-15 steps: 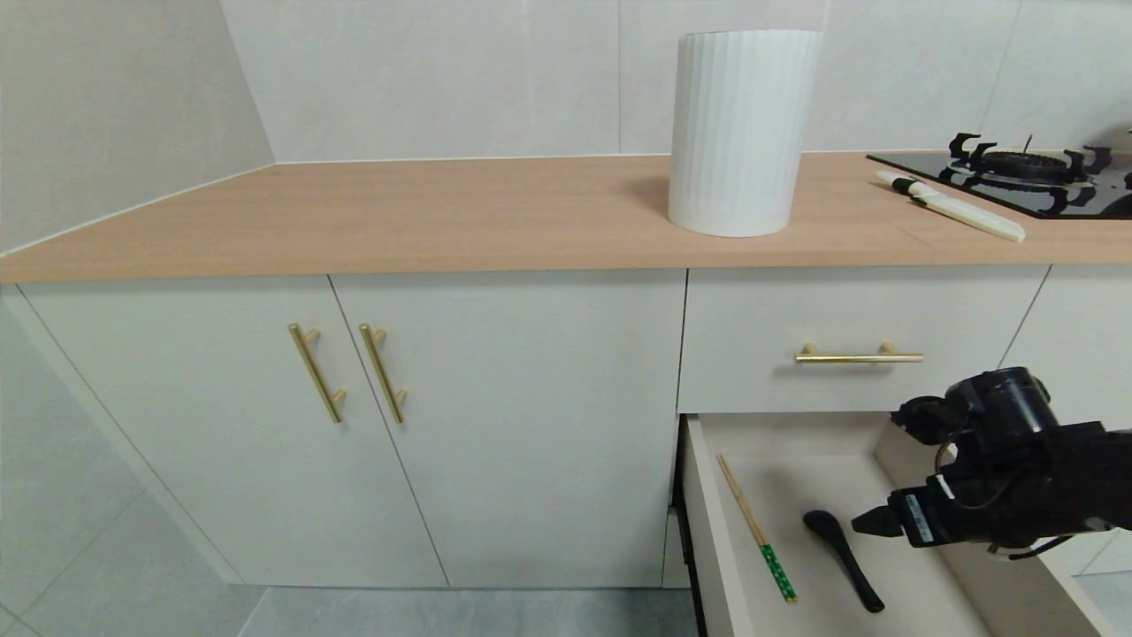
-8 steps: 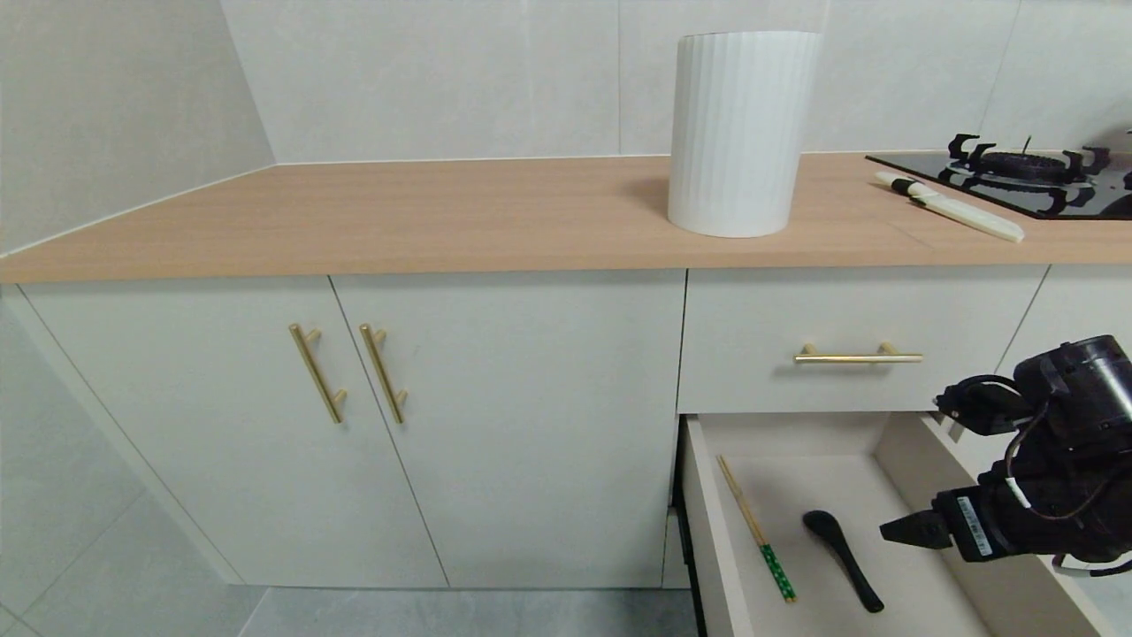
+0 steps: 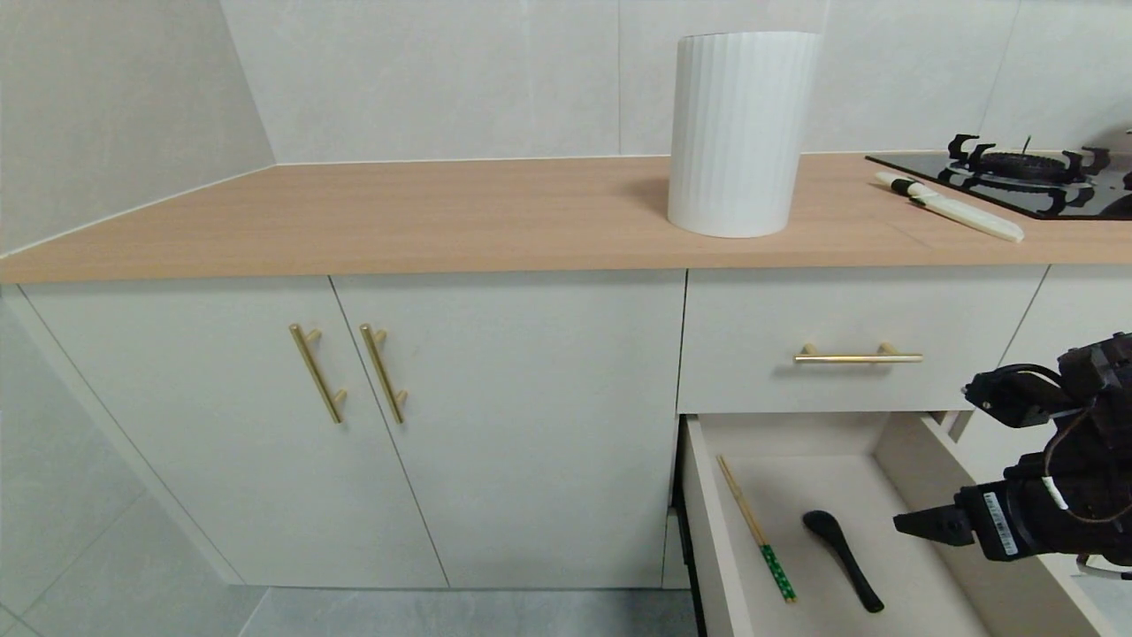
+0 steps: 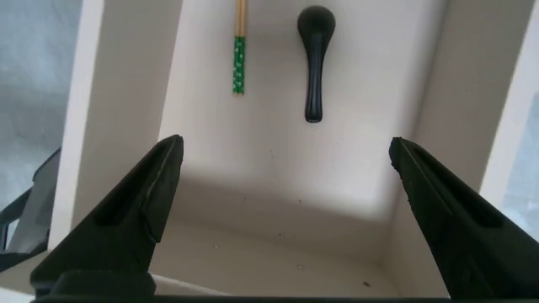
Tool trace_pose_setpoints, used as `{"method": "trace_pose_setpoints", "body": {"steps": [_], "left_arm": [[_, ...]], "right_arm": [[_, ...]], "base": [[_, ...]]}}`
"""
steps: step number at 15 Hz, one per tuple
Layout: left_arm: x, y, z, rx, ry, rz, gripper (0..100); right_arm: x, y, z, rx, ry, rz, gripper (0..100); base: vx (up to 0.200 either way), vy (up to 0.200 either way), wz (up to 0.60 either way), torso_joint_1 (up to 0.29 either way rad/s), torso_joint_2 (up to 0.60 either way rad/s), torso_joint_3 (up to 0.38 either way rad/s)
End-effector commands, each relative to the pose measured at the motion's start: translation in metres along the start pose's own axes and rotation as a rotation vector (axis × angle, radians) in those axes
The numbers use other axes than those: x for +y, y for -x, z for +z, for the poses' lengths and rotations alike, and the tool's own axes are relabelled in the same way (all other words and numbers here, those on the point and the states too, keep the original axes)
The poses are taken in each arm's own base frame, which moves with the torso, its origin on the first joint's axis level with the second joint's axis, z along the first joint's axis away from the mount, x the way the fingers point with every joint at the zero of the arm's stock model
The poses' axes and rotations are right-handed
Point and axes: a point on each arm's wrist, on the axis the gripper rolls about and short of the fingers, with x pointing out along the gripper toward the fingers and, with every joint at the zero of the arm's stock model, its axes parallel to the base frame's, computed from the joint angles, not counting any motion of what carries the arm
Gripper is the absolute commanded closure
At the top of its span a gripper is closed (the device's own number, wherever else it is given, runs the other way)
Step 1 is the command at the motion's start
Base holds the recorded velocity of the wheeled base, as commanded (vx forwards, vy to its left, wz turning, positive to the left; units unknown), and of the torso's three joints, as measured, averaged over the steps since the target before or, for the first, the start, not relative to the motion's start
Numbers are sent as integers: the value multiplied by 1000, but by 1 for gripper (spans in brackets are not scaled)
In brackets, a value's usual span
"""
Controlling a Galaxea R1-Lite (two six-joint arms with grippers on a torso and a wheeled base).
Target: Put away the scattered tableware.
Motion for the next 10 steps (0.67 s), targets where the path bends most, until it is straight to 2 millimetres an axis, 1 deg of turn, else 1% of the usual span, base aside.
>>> {"method": "trace_pose_setpoints", "body": {"steps": [1, 8, 10], "left_arm": [[0, 0, 0, 1, -1, 2, 0], [0, 0, 0, 0, -1, 2, 0], [0, 0, 0, 0, -1, 2, 0]], "right_arm": [[0, 6, -3, -8, 5, 0, 0], [8, 19, -12, 28, 77, 26, 0], [11, 18, -14, 55, 95, 38, 0]], "base": [[-200, 0, 0, -2, 2, 2], [-200, 0, 0, 2, 0, 1], [0, 0, 0, 0, 0, 0]]}}
